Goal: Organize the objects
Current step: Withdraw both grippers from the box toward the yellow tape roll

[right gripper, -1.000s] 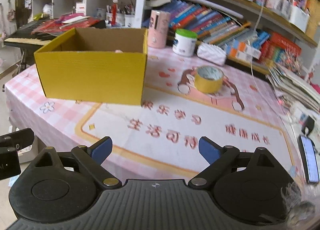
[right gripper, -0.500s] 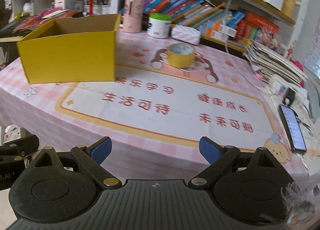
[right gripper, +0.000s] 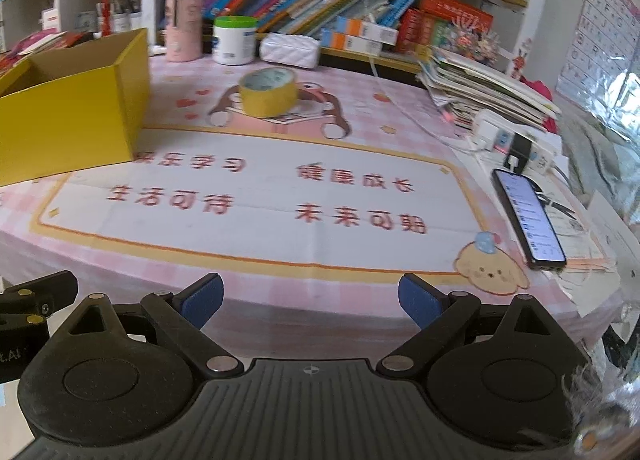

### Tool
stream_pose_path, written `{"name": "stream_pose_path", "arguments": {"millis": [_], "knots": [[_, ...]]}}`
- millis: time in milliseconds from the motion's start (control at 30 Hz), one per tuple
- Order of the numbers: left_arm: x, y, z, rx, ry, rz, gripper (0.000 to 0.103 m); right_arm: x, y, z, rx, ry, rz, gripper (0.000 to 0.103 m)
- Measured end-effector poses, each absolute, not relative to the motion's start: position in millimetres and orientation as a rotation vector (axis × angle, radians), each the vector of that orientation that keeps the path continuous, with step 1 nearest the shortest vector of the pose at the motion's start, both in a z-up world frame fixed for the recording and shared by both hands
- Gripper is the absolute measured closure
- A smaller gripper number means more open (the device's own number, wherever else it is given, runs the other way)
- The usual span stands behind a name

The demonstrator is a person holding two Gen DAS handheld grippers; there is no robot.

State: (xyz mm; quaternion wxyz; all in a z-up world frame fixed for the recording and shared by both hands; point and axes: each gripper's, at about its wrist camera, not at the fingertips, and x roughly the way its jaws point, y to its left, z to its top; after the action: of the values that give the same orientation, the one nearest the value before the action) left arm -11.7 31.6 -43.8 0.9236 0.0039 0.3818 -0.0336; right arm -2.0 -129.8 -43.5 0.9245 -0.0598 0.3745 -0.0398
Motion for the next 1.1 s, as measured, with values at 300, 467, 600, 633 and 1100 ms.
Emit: {"name": "stream_pose_path", "arguments": {"millis": [300, 467, 600, 633, 1100], "knots": [[27, 0, -40, 0.010, 0.775, -0.085, 0.013, 33, -161, -39, -0.131, 0.775, -0.098, 0.008], [49, -8, -38, 0.006, 0.768, -0.059, 0.013, 63, -169, -37, -0.135, 0.769, -0.071, 0.008], [68, -11, -36, -0.007, 0.757, -0.024, 0.013, 88, -172, -33, -0.142, 0.753, -0.035, 0.008], [74, -12, -36, -0.011, 0.753, -0.015, 0.013, 96, -173, -31, -0.144, 0.746, -0.024, 0.008], [122, -41, -30, -0.042, 0.691, 0.051, 0.013, 166, -201, -21, -0.118, 0.664, 0.085, 0.010]]}}
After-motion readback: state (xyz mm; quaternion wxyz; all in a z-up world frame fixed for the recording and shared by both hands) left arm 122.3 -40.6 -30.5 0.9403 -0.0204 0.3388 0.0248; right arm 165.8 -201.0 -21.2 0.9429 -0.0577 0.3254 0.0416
